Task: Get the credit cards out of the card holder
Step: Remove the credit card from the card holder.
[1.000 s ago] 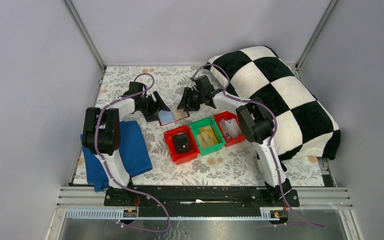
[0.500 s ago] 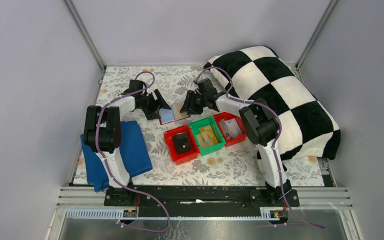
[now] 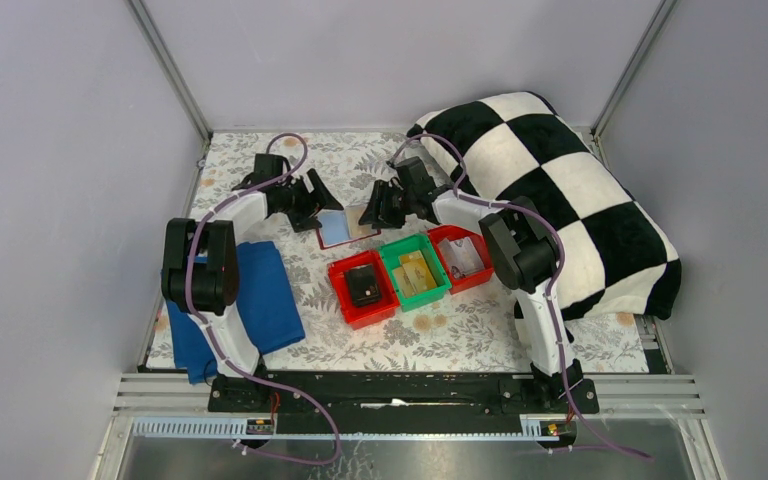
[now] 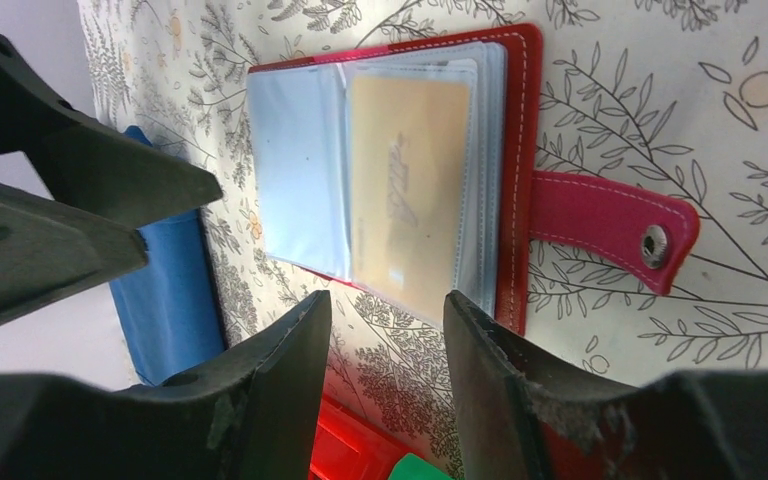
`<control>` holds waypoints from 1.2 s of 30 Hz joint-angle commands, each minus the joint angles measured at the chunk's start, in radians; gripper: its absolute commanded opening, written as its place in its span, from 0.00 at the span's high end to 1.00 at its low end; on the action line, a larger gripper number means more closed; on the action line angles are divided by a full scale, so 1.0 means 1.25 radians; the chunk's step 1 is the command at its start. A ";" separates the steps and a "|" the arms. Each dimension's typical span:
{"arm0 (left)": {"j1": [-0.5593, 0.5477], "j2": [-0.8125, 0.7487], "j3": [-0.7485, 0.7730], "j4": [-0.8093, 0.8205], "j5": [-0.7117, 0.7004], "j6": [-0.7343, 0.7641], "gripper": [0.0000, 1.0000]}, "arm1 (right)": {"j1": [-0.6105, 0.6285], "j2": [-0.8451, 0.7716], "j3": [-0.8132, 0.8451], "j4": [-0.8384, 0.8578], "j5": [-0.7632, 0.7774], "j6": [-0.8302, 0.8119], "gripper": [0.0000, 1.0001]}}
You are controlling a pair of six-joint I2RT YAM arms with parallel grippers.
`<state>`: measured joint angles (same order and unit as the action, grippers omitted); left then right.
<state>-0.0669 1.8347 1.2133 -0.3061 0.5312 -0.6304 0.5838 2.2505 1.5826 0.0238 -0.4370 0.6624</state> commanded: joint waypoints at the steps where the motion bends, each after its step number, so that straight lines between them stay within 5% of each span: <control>1: -0.003 -0.035 -0.033 0.067 0.015 -0.021 0.16 | 0.009 -0.021 0.023 0.051 -0.016 0.008 0.47; 36: -0.005 0.062 -0.038 0.045 -0.001 -0.030 0.15 | 0.008 0.065 0.053 0.014 0.009 -0.027 0.46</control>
<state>-0.0715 1.8915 1.1561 -0.2588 0.5442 -0.6827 0.5842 2.2940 1.6222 0.0673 -0.4145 0.6445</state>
